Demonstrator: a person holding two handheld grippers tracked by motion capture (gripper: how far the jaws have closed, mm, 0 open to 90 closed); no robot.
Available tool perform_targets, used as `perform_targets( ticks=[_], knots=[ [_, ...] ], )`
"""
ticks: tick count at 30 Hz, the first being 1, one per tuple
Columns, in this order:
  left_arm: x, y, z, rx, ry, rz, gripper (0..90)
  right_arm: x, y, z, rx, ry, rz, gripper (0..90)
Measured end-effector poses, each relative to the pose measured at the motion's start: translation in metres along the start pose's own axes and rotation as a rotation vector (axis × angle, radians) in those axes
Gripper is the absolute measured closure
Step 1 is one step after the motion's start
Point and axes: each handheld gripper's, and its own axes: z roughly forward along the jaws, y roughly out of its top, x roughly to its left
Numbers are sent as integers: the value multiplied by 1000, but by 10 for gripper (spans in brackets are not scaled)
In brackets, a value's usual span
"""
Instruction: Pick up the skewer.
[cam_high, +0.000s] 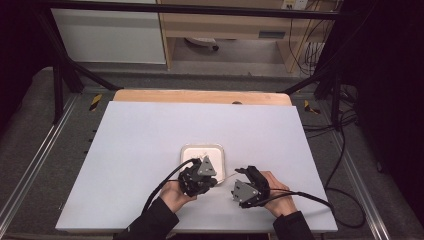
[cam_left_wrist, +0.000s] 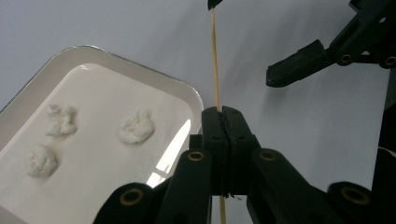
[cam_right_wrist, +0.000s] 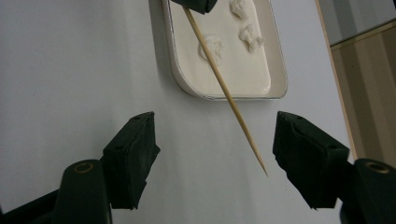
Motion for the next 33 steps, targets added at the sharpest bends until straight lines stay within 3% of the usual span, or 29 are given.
perform_targets(
  ticks=[2, 17, 18, 33],
  knots=[
    [-1, 2, 2, 2, -5, 2, 885, 0, 0, 0, -5, -7, -35, 332],
    [-9, 11, 5, 34, -24, 55, 886, 3, 2, 4, 26, -10, -158, 519],
    [-9, 11, 5, 36, -24, 56, 885, 2, 1, 5, 33, -7, -186, 550],
    [-9, 8, 6, 51, -40, 65, 886, 2, 0, 9, 55, 15, -252, 755]
  ],
)
